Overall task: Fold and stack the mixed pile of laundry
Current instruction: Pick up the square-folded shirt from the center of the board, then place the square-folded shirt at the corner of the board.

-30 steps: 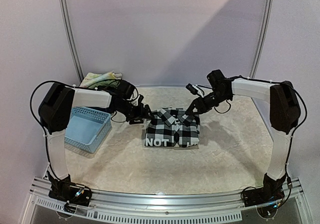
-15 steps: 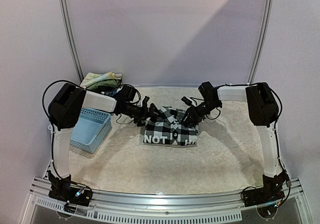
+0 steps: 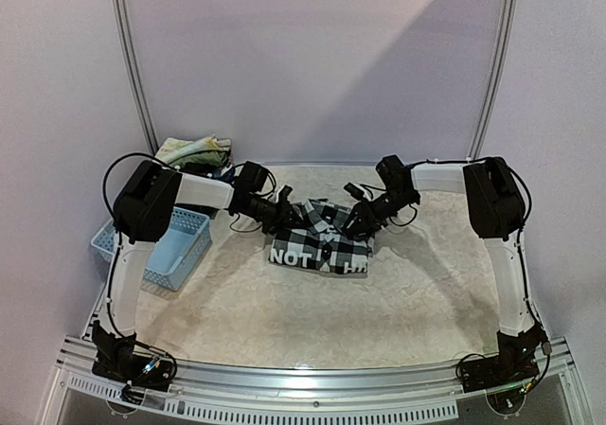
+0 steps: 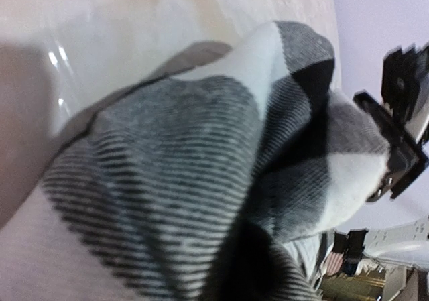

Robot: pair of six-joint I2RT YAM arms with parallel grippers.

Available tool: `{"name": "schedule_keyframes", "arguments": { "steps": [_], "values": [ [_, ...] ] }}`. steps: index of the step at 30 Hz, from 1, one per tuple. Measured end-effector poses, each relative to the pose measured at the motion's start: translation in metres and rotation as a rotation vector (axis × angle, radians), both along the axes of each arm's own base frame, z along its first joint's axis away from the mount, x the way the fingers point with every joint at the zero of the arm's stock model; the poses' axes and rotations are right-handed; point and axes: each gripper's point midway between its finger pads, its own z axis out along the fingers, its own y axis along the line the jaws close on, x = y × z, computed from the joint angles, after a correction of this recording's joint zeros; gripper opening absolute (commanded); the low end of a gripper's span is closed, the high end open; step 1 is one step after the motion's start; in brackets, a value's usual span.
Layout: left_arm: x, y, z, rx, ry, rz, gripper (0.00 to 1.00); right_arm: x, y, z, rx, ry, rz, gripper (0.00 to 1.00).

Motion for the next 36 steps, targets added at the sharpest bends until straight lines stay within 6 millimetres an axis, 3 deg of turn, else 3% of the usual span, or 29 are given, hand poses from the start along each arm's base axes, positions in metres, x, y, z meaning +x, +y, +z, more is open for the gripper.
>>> {"name": "schedule_keyframes", "arguments": {
  "steps": [4, 7, 13, 17, 25, 30, 36],
  "values": [
    [0.004, 0.002, 0.008, 0.058, -0.015, -0.018, 0.00, -0.002, -0.007, 0.006, -0.019, -0.035, 0.022, 0.40],
    [0.016, 0.006, 0.030, 0.153, -0.078, -0.045, 0.00, -0.015, -0.022, 0.018, -0.055, -0.072, 0.049, 0.47],
    [0.054, 0.026, 0.100, 0.349, -0.286, -0.063, 0.00, -0.045, -0.060, 0.087, -0.084, -0.250, 0.089, 0.55],
    [0.066, 0.057, 0.120, 0.500, -0.342, -0.039, 0.00, -0.066, -0.072, 0.124, -0.069, -0.362, 0.116, 0.55],
    [0.088, 0.122, 0.141, 0.776, -0.430, 0.021, 0.00, -0.091, -0.081, 0.106, -0.088, -0.309, 0.148, 0.56],
    [0.105, 0.142, 0.165, 0.871, -0.537, 0.061, 0.00, -0.094, -0.081, 0.103, -0.084, -0.299, 0.150, 0.56],
    [0.122, 0.155, 0.178, 0.971, -0.647, 0.064, 0.00, -0.097, -0.082, 0.099, -0.087, -0.283, 0.152, 0.56]
  ]
}}
